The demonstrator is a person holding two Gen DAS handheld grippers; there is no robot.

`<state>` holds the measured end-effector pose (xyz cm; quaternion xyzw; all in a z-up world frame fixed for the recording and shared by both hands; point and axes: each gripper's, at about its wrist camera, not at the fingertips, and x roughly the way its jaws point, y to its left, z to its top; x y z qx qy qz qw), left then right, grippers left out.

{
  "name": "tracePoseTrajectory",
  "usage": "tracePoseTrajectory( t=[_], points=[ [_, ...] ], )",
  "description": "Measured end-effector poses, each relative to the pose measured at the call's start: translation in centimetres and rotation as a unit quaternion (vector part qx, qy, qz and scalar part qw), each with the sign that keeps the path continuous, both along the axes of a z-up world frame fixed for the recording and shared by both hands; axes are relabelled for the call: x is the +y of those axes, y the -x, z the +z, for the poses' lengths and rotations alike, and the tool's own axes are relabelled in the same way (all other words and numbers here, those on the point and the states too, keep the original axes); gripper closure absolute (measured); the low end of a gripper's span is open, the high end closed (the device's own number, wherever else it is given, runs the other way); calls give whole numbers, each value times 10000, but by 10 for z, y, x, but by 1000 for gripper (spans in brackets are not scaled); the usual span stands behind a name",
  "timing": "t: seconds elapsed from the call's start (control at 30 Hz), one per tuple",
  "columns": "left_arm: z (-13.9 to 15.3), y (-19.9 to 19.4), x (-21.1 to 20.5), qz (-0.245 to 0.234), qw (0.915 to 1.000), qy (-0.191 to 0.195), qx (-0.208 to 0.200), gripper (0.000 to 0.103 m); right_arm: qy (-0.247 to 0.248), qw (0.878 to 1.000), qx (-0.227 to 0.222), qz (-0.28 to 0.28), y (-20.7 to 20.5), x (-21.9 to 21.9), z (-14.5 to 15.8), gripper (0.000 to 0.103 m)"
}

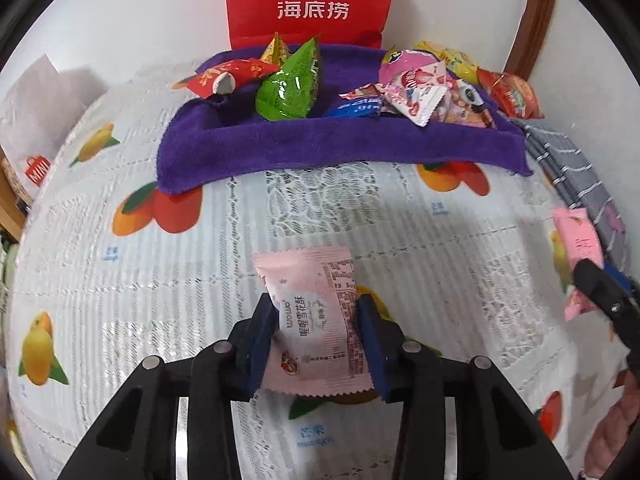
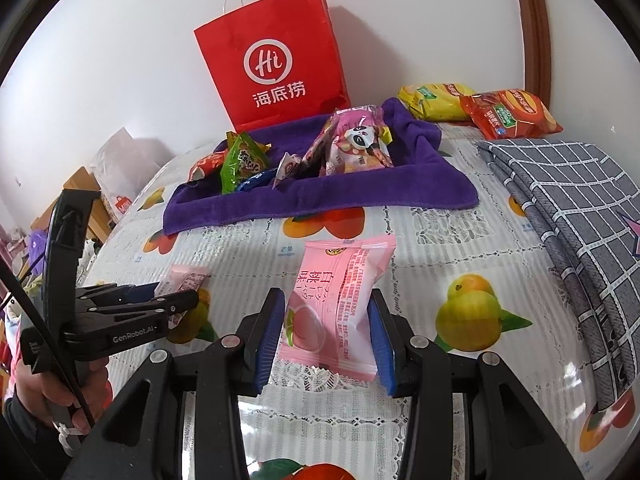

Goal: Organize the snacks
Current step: 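Carry both pink packets over the purple towel with both tools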

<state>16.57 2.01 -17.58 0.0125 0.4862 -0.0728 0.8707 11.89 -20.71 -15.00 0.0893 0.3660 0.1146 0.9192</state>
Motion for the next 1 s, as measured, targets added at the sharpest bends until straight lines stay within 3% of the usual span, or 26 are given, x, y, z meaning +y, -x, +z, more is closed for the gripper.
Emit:
tracePoseTrajectory(
  t=[0.27,0.6,1.0],
  points=[
    [28,11,-10,-153,9993,-162,-301,64,-4,9999,-139,19,4,2,24,62],
    [85,12,-13,-230,9967,-149,-759,64,-57,9994,-327,-64,-2,-5,72,62],
    [118,-4,-6,-269,9947,-93,-987,64,6,9982,-597,-26,-25,5,119,62]
  ],
)
